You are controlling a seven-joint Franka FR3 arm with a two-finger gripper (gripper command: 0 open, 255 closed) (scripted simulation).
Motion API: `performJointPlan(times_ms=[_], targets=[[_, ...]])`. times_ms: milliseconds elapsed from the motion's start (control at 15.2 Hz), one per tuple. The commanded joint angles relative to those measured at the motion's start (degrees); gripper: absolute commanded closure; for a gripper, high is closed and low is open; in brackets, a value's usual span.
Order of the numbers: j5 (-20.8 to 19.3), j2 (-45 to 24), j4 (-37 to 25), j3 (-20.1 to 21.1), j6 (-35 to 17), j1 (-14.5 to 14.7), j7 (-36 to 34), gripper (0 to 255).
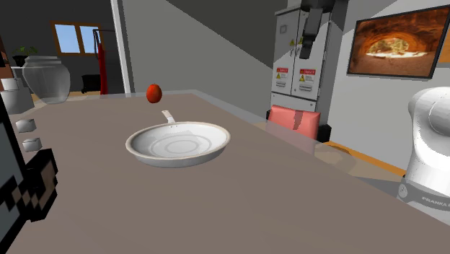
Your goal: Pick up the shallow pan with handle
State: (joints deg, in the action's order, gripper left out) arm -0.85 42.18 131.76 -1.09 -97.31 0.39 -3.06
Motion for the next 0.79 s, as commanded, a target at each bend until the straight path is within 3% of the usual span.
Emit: performJointPlan(times_ms=[0,726], targets=[[0.00,0.00,0.00,0.00,0.00,0.00,0.00,0],[2.20,-23.71,-12.18,6.95,-9.66,-2.38,-19.51,0]])
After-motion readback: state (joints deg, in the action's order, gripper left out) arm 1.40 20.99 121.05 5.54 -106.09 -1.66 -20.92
